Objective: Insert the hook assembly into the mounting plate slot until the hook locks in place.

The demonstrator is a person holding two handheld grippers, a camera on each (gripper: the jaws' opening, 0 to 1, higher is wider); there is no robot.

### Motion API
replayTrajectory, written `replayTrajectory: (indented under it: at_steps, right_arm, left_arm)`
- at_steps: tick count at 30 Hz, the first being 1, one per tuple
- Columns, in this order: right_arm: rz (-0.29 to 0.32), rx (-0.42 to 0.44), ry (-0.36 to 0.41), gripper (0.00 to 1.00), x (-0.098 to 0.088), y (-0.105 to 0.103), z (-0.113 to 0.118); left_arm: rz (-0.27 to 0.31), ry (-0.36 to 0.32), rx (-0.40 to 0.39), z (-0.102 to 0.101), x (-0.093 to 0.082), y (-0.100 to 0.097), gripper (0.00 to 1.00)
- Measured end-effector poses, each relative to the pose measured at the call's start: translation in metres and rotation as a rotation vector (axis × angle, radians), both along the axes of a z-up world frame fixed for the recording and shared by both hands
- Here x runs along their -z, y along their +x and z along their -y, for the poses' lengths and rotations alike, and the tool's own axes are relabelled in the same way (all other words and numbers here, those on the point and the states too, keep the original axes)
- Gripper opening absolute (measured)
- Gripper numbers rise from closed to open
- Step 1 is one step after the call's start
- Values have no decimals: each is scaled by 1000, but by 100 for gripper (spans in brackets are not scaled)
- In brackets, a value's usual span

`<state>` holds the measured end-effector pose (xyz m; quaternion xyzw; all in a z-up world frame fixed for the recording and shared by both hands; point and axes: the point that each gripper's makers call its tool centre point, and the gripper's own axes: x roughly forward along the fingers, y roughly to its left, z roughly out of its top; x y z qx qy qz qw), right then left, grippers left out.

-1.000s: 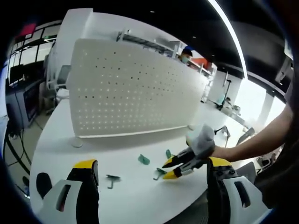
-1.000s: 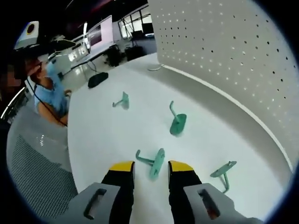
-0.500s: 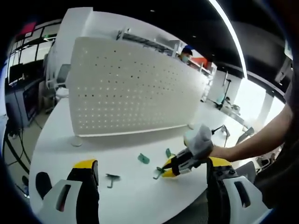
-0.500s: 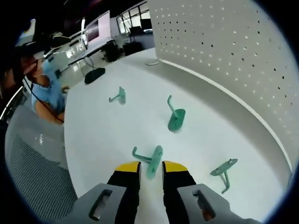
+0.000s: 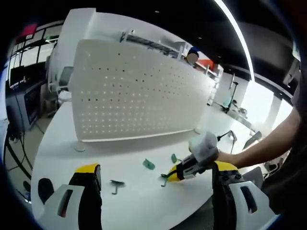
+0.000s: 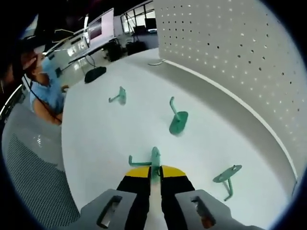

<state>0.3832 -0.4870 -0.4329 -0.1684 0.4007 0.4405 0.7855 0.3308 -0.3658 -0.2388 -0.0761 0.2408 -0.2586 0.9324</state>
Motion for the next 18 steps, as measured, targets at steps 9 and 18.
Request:
replayTrajectory:
  at_steps: [9,18]
  right_arm:
    - [24,4,-13,2,1,3,4]
    - [17,43,-4,1,-2,5,11]
  left_arm:
    - [-7,2,9,2,3,-1,98]
    - [-10,2,17,4,4,0,98]
